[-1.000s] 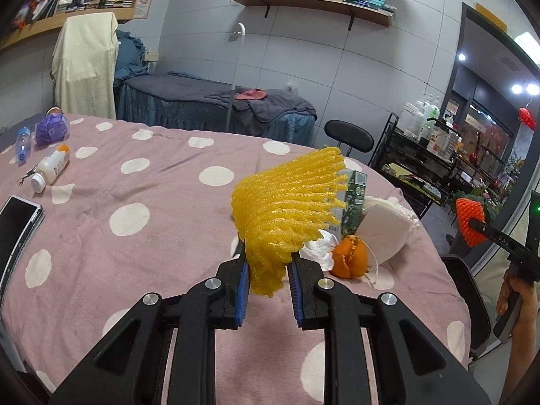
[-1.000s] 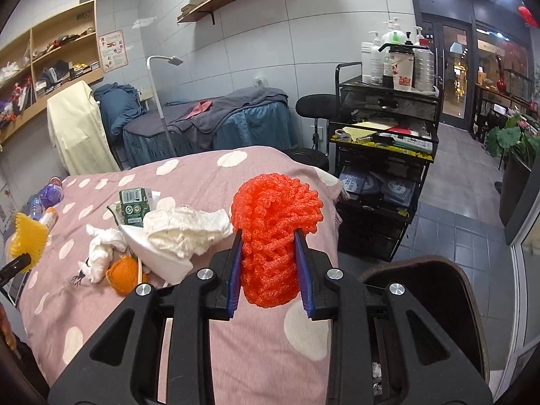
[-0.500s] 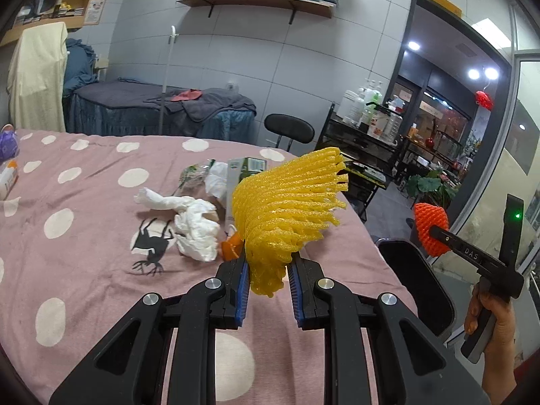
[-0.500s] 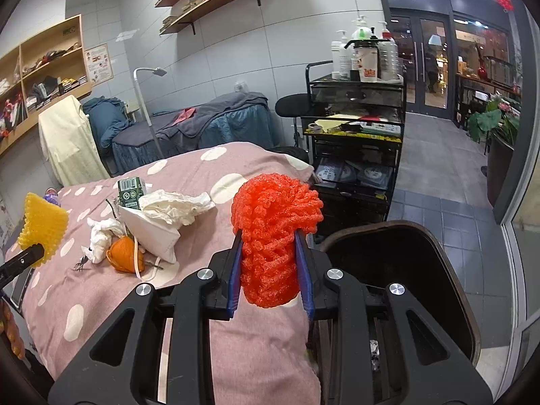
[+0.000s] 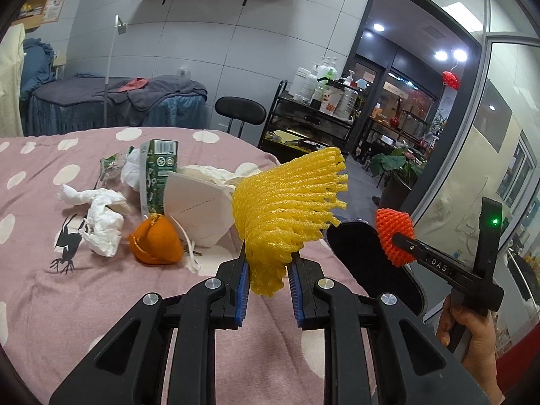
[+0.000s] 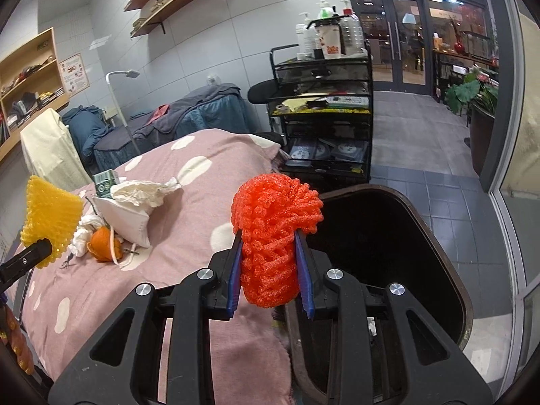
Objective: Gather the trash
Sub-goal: 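Carry the orange net into the bin and open the right tool, then lower the yellow foam net into the bin and open the left tool, then move both tools back over the bed toward the tissues and orange peel, then grasp the white tissue wad with the left tool while the right tool grasps the orange peel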
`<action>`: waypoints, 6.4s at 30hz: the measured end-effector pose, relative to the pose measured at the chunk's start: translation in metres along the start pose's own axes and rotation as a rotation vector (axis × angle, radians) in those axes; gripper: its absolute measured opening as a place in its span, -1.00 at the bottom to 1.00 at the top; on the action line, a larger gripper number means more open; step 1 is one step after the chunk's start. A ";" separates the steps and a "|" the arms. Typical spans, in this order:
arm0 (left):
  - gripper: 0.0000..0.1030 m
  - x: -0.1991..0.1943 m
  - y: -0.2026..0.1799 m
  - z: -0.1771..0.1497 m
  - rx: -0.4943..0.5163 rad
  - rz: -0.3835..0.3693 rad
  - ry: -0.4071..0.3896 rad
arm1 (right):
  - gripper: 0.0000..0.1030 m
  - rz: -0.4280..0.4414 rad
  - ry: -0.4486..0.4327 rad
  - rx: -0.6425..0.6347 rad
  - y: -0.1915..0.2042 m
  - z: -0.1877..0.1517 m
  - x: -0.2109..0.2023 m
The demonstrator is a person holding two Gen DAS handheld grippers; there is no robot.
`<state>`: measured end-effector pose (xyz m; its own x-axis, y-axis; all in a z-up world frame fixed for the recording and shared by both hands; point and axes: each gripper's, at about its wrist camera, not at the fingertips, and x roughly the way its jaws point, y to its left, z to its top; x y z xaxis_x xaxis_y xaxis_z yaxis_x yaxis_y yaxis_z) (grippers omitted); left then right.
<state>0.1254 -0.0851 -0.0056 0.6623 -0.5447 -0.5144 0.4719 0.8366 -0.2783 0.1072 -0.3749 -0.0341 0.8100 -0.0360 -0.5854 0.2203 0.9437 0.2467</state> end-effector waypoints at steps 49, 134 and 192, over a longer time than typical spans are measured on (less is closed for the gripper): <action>-0.61 0.138 -0.160 -0.005 0.256 -0.278 0.265 | 0.71 -0.370 -0.038 0.209 -0.111 -0.023 -0.017; 0.88 -0.005 0.038 -0.002 0.053 0.242 -0.028 | 0.80 0.054 -0.012 -0.072 0.055 0.013 0.014; -0.52 -0.048 0.169 -0.011 -0.230 0.257 0.012 | 0.45 0.332 0.429 -0.559 0.297 -0.015 0.169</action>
<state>0.1666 0.0829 -0.0372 0.7349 -0.3150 -0.6006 0.1460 0.9383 -0.3135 0.3017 -0.0956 -0.0718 0.4796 0.3005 -0.8244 -0.3959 0.9126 0.1024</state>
